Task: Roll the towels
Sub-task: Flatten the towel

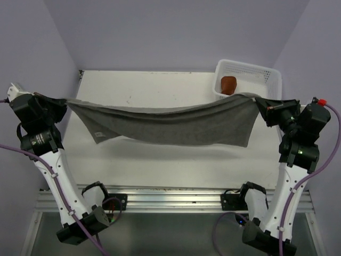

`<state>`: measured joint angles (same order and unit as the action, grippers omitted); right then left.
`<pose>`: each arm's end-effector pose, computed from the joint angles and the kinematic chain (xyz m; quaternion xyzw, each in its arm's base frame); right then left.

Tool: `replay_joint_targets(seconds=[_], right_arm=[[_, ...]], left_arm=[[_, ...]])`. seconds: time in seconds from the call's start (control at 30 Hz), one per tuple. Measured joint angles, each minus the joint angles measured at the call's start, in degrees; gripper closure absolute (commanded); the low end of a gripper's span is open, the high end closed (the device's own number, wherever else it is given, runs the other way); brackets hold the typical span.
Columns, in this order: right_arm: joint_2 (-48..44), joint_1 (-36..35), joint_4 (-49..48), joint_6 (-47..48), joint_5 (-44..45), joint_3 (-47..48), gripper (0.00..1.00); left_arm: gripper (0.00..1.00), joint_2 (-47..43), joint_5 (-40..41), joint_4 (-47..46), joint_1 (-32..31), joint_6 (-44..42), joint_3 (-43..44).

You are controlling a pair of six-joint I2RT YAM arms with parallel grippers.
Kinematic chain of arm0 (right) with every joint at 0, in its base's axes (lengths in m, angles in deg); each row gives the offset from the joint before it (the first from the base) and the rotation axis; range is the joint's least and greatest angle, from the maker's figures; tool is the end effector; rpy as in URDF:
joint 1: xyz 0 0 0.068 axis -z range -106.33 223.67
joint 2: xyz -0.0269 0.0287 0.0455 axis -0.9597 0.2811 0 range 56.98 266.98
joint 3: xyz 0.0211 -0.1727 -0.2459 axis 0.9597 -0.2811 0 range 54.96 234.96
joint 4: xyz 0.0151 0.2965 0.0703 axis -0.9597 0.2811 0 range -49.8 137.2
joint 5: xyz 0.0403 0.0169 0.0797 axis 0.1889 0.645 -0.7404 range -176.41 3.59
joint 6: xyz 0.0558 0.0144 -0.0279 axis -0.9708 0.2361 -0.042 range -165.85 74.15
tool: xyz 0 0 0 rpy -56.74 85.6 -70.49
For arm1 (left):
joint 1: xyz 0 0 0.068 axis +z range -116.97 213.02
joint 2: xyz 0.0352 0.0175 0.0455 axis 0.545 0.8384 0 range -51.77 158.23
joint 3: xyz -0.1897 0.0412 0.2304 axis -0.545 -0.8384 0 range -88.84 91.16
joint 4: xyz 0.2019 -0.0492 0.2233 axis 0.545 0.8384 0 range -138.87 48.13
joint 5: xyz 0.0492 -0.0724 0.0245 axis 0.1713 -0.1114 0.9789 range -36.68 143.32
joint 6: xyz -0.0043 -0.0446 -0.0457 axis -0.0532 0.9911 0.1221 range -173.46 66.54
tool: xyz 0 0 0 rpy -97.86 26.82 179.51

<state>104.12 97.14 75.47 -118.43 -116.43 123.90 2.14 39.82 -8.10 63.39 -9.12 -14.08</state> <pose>0.1770 -0.0498 0.4651 0.4565 0.6264 0.4335 0.4597 0.1894 0.0975 0.4685 -0.4396 0.6872 -0.1649 0.5543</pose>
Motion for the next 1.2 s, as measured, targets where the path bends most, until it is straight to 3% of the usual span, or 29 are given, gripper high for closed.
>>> replay_joint_targets(seconds=[0.23,0.43,0.63,0.8,1.0,1.2], right_arm=[[0.2,0.1,4.5,1.5,3.5,-0.1,1.00],[5.9,-0.1,0.2,3.3,4.0,-11.0,1.00],[17.8,-2.4,-4.9,6.8,6.6,-14.9,1.00],[26.8,-4.2,-14.7,7.2,9.6,-14.8,1.00],[37.0,-8.2,-21.7,7.6,12.0,-11.0,1.00],[39.9,-9.2,-27.5,7.8,13.1,-8.4,1.00]], left_arm=[[1.00,0.6,4.9,1.0,0.0,-0.6,1.5],[1.00,5.0,0.6,-8.3,-0.1,-0.4,-8.5],[1.00,19.5,0.3,-16.5,-5.5,-0.4,-14.0],[1.00,29.3,0.9,-23.8,-10.6,-0.4,-12.7],[1.00,40.5,0.9,-28.8,-11.4,-0.4,-5.4],[1.00,45.1,-0.1,-31.3,-12.2,-0.7,-1.0]])
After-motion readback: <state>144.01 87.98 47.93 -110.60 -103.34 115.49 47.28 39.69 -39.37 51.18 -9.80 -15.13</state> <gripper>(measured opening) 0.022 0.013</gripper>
